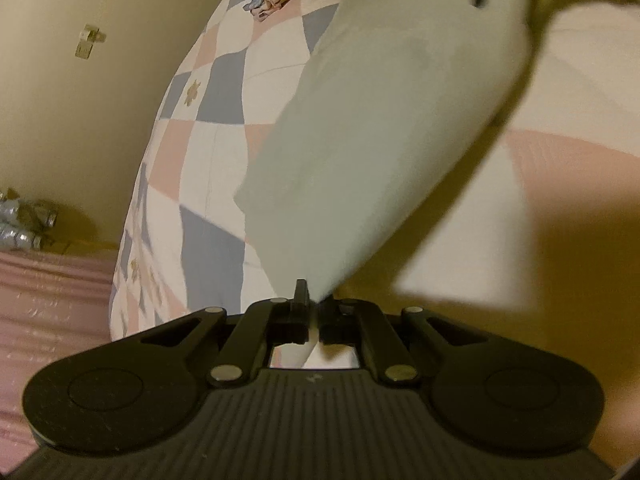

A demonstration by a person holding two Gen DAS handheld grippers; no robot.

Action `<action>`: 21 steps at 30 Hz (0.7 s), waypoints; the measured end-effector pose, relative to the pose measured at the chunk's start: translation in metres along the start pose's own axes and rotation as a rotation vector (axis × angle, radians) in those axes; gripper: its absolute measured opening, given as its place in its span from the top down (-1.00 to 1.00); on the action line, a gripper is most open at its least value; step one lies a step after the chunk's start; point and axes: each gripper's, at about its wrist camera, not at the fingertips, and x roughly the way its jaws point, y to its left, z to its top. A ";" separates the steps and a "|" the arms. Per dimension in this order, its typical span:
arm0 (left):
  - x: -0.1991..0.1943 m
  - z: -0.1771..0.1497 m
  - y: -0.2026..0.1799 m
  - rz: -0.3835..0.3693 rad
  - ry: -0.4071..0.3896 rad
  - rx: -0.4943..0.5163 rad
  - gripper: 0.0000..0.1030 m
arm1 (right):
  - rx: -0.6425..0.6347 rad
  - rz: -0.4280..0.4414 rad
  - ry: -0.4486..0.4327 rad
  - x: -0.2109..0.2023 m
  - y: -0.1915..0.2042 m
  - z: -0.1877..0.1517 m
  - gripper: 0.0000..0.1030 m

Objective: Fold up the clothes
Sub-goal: 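Lift the folded shirt with the right gripper while the left gripper grasps its other end, then lower the pale green shirt onto the quilt and open both grippers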

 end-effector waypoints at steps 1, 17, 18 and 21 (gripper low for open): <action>-0.013 0.003 -0.002 0.007 0.029 -0.019 0.95 | 0.000 0.012 -0.010 -0.006 -0.004 -0.002 0.76; -0.182 0.156 -0.166 -0.020 0.341 -0.390 0.96 | -0.297 0.183 -0.225 -0.074 -0.009 -0.098 0.77; -0.180 0.160 -0.172 -0.007 0.344 -0.401 0.96 | -0.309 0.180 -0.236 -0.070 -0.008 -0.106 0.77; -0.174 0.164 -0.189 0.039 0.351 -0.420 0.96 | -0.318 0.175 -0.273 -0.061 -0.005 -0.125 0.77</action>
